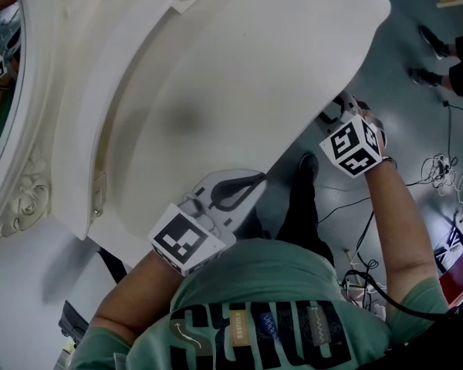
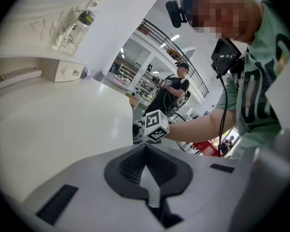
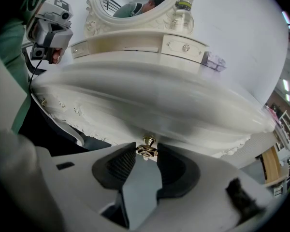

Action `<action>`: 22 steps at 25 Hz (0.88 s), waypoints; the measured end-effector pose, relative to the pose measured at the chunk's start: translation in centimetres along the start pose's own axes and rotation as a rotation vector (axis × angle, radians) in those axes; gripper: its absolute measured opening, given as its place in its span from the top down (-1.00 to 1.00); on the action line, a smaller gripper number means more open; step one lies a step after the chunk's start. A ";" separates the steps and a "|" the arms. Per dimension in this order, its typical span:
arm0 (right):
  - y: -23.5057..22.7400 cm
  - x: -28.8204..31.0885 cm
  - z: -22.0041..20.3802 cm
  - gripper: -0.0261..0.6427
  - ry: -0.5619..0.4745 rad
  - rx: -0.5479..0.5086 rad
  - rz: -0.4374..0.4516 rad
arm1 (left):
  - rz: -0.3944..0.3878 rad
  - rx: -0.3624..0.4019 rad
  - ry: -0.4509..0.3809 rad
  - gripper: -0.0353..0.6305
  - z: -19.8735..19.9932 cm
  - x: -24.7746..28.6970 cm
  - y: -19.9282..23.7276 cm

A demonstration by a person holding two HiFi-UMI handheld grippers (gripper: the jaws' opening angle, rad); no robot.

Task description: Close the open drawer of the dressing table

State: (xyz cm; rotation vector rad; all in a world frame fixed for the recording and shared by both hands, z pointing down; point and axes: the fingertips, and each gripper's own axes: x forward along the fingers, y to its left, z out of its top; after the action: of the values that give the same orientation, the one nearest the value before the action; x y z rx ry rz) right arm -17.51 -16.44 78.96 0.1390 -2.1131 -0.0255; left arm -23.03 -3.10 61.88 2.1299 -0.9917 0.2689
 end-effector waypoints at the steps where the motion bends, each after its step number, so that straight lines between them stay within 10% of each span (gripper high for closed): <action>1: 0.0 0.0 0.1 0.49 0.001 0.000 -0.001 | -0.001 -0.002 -0.001 0.87 0.0 -0.1 0.0; 22: 0.0 0.3 0.4 0.49 0.028 0.004 -0.008 | 0.002 -0.017 -0.017 0.87 -0.2 -1.2 0.3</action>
State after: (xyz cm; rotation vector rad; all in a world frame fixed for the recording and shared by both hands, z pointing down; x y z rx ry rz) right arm -17.97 -16.49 79.02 0.1497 -2.0847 -0.0239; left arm -24.01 -2.38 61.64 2.1189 -1.0026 0.2427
